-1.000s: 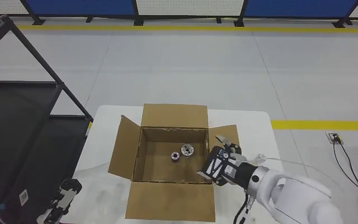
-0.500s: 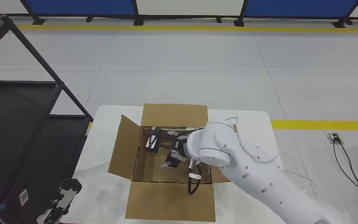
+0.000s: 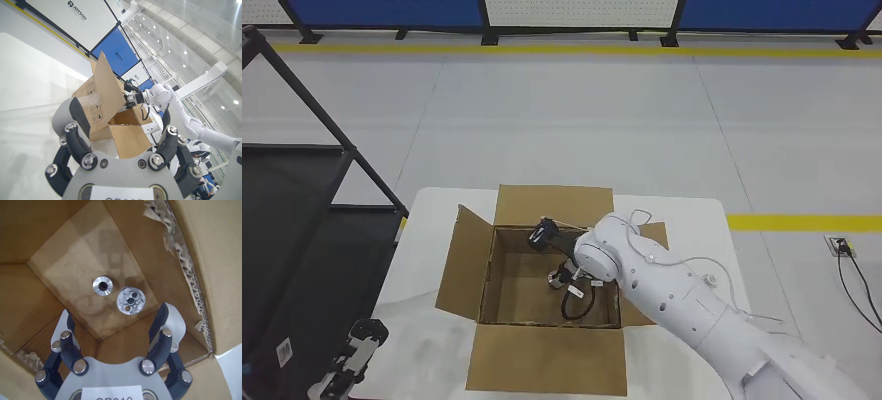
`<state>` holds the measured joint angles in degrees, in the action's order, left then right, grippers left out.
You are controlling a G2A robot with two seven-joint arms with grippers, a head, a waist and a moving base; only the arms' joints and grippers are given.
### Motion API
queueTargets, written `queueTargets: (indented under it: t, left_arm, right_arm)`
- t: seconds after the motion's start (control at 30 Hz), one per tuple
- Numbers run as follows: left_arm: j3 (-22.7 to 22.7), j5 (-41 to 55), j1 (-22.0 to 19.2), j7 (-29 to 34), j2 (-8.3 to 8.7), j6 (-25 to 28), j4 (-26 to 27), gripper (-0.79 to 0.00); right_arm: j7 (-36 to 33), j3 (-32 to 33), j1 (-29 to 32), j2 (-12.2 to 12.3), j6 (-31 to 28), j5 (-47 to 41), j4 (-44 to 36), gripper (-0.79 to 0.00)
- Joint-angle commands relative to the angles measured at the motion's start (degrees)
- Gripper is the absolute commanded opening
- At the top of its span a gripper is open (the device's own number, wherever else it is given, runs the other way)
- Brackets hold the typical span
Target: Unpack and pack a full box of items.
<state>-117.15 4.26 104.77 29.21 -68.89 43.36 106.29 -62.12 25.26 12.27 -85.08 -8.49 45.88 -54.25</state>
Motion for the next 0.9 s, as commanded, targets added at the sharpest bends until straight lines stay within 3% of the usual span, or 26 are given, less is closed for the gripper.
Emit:
queueTargets:
  t: [0.0, 0.6, 0.7, 0.87]
  left_arm:
    - [0.0, 0.0, 0.0, 0.0, 0.0, 0.0, 0.0, 0.0]
    - [0.0, 0.0, 0.0, 0.0, 0.0, 0.0, 0.0, 0.0]
    - [0.0, 0.0, 0.0, 0.0, 0.0, 0.0, 0.0, 0.0]
    - [0.0, 0.0, 0.0, 0.0, 0.0, 0.0, 0.0, 0.0]
  right_arm:
    - [1.0, -0.5, 0.2, -0.7, 0.4, 0.5, 2.2, 0.0]
    - [8.9, -2.6, 0.6, -6.2, -2.1, 4.1, 16.4, 0.0]
    - [9.7, -2.5, 0.4, -6.9, -2.8, 4.2, 18.0, -0.382]
    - [10.3, -2.3, 0.0, -8.0, -4.3, 4.4, 20.4, -0.493]
